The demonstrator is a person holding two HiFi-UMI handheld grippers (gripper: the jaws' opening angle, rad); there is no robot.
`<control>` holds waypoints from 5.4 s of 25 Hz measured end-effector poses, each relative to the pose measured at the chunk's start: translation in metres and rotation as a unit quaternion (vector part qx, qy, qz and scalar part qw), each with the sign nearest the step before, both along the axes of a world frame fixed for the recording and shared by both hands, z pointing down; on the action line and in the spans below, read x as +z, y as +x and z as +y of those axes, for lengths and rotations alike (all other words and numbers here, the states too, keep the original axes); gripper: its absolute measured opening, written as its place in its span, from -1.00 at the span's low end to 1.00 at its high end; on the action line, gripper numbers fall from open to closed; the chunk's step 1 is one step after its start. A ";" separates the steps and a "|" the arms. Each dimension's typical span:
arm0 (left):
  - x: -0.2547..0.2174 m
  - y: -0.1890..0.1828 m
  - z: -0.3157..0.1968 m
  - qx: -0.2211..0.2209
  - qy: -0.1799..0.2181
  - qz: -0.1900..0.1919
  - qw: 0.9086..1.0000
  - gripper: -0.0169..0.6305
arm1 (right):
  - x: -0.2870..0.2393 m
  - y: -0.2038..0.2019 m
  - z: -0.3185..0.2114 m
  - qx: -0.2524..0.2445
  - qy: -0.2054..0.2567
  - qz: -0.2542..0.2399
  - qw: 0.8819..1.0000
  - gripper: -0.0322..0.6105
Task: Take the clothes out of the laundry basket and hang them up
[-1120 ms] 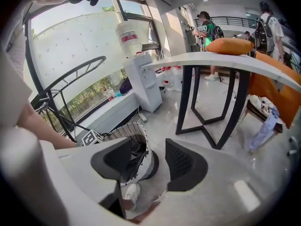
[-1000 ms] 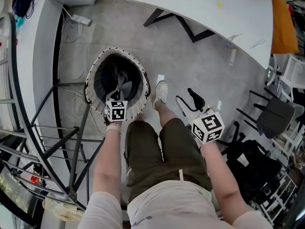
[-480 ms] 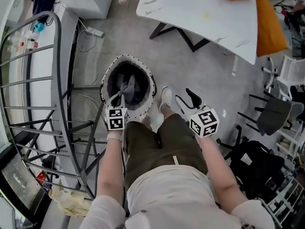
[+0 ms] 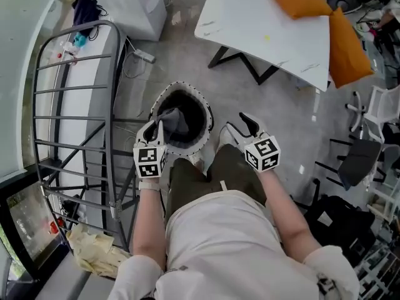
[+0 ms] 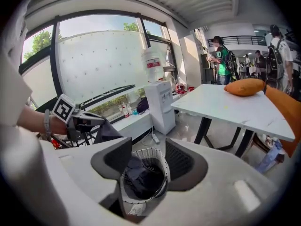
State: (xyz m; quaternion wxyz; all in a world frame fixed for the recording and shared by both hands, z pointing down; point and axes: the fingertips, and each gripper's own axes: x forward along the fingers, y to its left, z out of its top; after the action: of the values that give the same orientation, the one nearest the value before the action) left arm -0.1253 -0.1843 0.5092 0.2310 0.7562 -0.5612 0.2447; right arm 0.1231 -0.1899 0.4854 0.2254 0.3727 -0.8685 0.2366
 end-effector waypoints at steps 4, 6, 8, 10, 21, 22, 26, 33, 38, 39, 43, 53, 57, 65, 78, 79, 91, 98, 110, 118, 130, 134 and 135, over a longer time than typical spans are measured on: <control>-0.057 -0.014 -0.001 -0.023 0.048 0.017 0.998 -0.91 | -0.017 -0.031 0.000 -0.046 0.026 -0.013 0.999 -0.21; -0.085 -0.019 -0.001 -0.023 0.074 0.020 0.997 -0.91 | -0.025 -0.050 0.001 -0.074 0.037 -0.019 0.996 -0.21; -0.114 -0.021 0.001 -0.017 0.102 0.024 0.994 -0.91 | -0.032 -0.069 0.004 -0.097 0.047 -0.023 0.994 -0.21; -0.142 -0.023 0.005 -0.012 0.128 0.028 0.991 -0.91 | -0.037 -0.088 0.008 -0.119 0.057 -0.025 0.991 -0.21; -0.266 -0.030 0.017 -0.020 0.232 0.025 0.972 -0.91 | -0.052 -0.189 0.009 -0.254 0.107 -0.015 0.961 -0.21; -0.275 -0.030 0.019 -0.021 0.240 0.026 0.970 -0.91 | -0.052 -0.198 0.008 -0.266 0.109 -0.014 0.958 -0.21; -0.303 -0.033 0.026 -0.026 0.264 0.025 0.964 -0.91 | -0.050 -0.232 -0.002 -0.294 0.118 -0.007 0.948 -0.21; -0.331 -0.047 0.047 -0.061 0.284 0.017 0.957 -0.91 | -0.045 -0.261 -0.010 -0.302 0.095 -0.006 0.948 -0.84; -0.324 -0.080 0.078 -0.139 0.276 -0.029 0.951 -0.91 | -0.091 -0.239 -0.052 -0.223 0.110 -0.060 0.967 -0.85; -0.320 -0.086 0.085 -0.157 0.272 -0.036 0.949 -0.91 | -0.104 -0.235 -0.059 -0.219 0.124 -0.068 0.965 -0.85; -0.310 -0.094 0.114 -0.230 0.260 -0.058 0.936 -0.91 | -0.158 -0.222 -0.071 -0.237 0.192 -0.081 0.949 -0.86; -0.321 -0.066 0.194 -0.381 0.272 -0.065 0.881 -0.91 | -0.294 -0.211 -0.046 -0.333 0.334 -0.134 0.872 -0.86; -0.317 -0.043 0.233 -0.431 0.265 -0.080 0.859 -0.91 | -0.337 -0.211 -0.021 -0.363 0.351 -0.183 0.844 -0.86; -0.258 -0.003 0.263 -0.449 0.211 -0.043 0.867 -0.63 | -0.379 -0.222 0.035 -0.422 0.337 -0.258 0.801 -0.86; -0.172 0.029 0.245 -0.358 0.163 0.078 0.916 -0.08 | -0.451 -0.249 0.149 -0.477 0.317 -0.344 0.744 -0.86; -0.165 0.027 0.246 -0.354 0.157 0.080 0.918 -0.06 | -0.456 -0.252 0.157 -0.478 0.316 -0.348 0.742 -0.86; -0.114 -0.031 0.285 -0.363 0.128 0.071 0.920 -0.35 | -0.505 -0.266 0.219 -0.464 0.277 -0.412 0.733 -0.86; -0.118 -0.026 0.257 -0.274 0.155 0.103 0.943 -0.05 | -0.526 -0.261 0.217 -0.449 0.254 -0.448 0.731 -0.86; -0.140 -0.051 0.253 -0.289 0.183 0.063 0.937 -0.90 | -0.538 -0.231 0.157 -0.407 0.246 -0.466 0.746 -0.86; -0.173 -0.103 0.347 -0.400 0.189 0.007 0.897 -0.90 | -0.495 -0.222 0.114 -0.388 0.282 -0.395 0.784 -0.86; -0.282 -0.133 0.479 -0.490 0.244 -0.102 0.830 -0.90 | -0.419 -0.248 0.129 -0.371 0.273 -0.343 0.818 -0.86; -0.328 -0.154 0.513 -0.484 0.274 -0.149 0.818 -0.90 | -0.411 -0.267 0.146 -0.360 0.294 -0.334 0.820 -0.86; -0.337 -0.163 0.521 -0.484 0.277 -0.159 0.814 -0.90 | -0.411 -0.274 0.151 -0.359 0.302 -0.327 0.820 -0.86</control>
State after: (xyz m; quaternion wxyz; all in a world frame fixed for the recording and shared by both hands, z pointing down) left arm -0.2880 0.3368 0.1721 0.0075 0.3690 -0.9279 0.0519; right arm -0.1510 -0.0386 0.0742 -0.1268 -0.0153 -0.9914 -0.0274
